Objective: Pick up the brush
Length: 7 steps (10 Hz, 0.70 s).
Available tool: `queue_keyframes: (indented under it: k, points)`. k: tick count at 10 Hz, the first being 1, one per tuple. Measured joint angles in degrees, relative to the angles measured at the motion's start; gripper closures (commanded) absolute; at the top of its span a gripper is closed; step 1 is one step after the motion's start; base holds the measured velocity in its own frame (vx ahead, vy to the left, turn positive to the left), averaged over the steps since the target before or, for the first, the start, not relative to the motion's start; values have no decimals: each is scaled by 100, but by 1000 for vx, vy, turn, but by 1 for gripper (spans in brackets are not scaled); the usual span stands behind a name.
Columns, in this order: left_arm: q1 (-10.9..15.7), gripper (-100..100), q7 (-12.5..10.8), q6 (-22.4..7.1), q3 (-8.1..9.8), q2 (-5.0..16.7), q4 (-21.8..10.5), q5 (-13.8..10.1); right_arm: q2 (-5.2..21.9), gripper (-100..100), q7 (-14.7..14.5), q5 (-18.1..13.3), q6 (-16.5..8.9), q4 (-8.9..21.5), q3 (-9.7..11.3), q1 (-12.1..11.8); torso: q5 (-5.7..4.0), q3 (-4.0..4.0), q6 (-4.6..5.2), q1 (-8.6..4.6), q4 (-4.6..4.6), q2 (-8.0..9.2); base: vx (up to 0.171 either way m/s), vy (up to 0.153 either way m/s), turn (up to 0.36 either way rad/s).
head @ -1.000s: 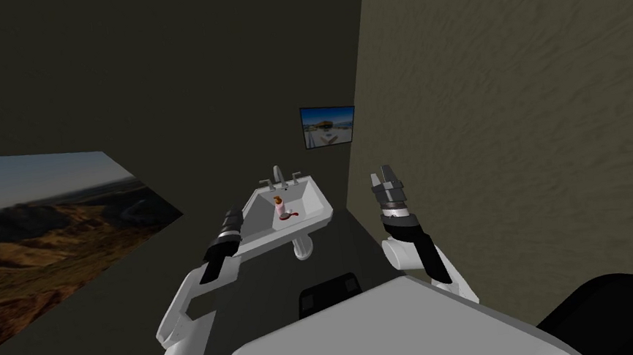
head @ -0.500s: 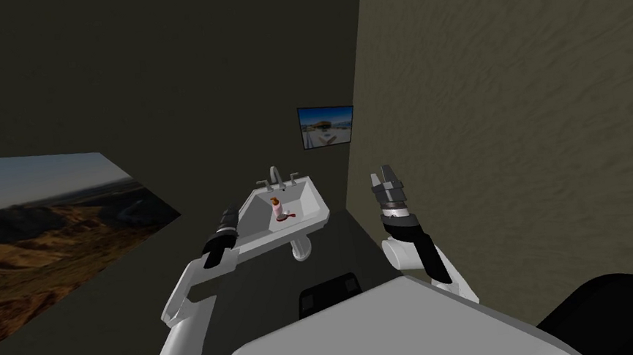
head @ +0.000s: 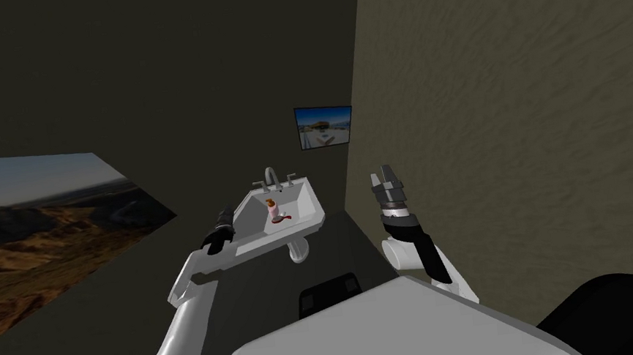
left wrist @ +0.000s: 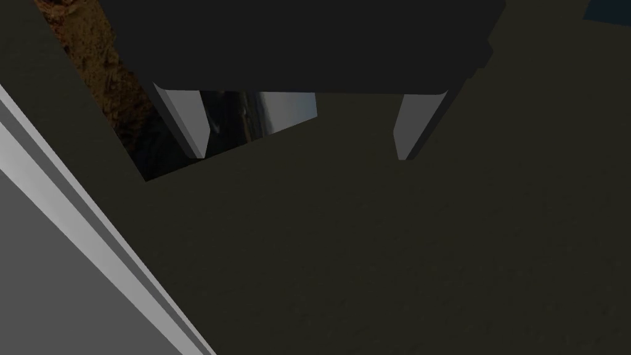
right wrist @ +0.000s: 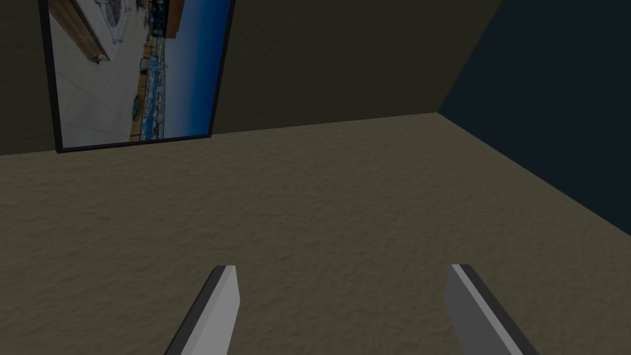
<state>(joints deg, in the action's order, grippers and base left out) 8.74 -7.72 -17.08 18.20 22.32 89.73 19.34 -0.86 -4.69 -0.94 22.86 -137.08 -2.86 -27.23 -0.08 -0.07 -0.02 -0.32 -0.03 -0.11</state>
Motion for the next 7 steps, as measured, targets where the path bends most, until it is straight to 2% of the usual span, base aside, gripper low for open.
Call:
queue_keyframes:
  k: [1,6,7]
  points:
    - [20,-100,0,-103,14,-7,-48,25,0,0,0,0,0,0,0,0,3,4,0,17,1,6,20,-53,10]
    - [692,-100,18,-947,282,64,-771,407,0,0,0,0,0,0,0,0,-1,-1,1,-2,0,-3,27,-79,13]
    - [816,-100,7,-1064,335,82,-1001,473,0,0,0,0,0,0,0,0,1,-3,1,1,-1,-4,32,-95,10]
